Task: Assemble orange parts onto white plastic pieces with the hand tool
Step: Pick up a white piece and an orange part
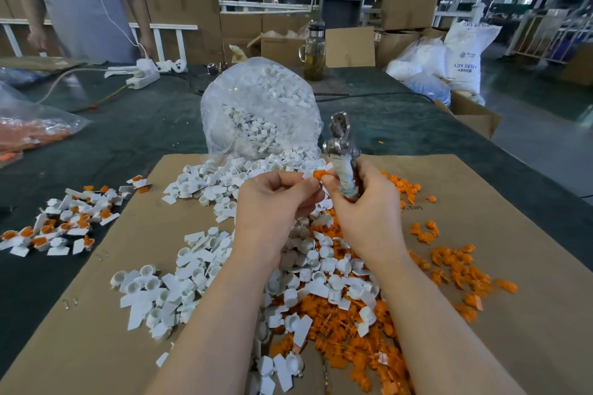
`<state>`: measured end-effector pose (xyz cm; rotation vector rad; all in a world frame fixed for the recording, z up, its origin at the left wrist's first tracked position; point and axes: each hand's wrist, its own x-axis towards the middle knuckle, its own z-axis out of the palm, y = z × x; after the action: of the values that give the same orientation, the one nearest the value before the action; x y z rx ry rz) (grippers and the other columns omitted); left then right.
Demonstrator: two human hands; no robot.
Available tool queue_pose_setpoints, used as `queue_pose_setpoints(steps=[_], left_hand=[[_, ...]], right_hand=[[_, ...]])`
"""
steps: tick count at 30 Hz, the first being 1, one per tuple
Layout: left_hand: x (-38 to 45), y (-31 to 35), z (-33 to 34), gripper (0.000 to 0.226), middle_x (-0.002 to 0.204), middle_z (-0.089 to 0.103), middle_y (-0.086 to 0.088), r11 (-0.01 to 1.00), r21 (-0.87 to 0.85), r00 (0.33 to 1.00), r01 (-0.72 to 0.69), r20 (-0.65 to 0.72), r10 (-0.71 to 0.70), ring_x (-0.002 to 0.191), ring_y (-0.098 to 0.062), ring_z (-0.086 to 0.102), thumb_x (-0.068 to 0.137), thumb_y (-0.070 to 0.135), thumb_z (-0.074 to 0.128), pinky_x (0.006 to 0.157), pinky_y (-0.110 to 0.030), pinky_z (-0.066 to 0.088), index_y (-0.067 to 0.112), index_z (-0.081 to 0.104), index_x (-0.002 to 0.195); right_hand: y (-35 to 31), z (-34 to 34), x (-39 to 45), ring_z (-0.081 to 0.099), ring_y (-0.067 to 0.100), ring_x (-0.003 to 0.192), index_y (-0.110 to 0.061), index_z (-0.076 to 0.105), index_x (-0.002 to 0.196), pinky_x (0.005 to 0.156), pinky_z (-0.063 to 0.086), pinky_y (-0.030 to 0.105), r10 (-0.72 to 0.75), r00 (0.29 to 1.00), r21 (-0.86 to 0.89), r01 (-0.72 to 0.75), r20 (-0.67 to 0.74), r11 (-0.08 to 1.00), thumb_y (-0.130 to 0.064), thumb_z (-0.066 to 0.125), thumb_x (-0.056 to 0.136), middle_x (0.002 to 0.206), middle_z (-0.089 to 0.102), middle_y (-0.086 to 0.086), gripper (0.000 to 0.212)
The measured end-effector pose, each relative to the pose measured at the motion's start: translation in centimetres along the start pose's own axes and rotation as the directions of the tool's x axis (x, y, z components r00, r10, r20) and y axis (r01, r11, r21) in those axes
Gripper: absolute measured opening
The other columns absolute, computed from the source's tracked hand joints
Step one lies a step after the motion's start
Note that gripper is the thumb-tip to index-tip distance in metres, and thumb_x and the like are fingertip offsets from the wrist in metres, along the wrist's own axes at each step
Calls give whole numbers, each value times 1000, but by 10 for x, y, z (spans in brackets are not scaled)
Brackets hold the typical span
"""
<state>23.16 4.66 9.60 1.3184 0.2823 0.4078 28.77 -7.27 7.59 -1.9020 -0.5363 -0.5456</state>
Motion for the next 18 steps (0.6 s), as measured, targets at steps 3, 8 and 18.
queue_pose_setpoints(steps=[3,8,18], left_hand=[[-1,0,0,8,75,76,-12,999,37,1000,-16,-5,16,69,-16,75,82,4,76,65,-23,60,-1,73,89],[-2,-1,4,9,75,75,-13,999,24,999,-44,-29,45,69,-17,75,81,1,77,60,-18,55,-2,73,89],[-3,-1,5,7,73,75,-10,996,50,997,-73,-22,74,70,-18,75,81,1,77,60,-17,55,0,72,86]], right_hand=[[-1,0,-1,54,6,64,-33,53,83,52,41,21,-7,1000,-4,7,-7,1000,-33,68,89,66,57,-11,17],[-1,0,-1,53,3,62,-25,57,85,52,39,16,-2,999,26,3,-33,1000,-30,70,89,65,54,-13,14],[0,-1,-1,55,7,64,-23,59,85,53,44,26,-5,999,16,5,-38,1000,-28,71,87,67,58,-10,14]])
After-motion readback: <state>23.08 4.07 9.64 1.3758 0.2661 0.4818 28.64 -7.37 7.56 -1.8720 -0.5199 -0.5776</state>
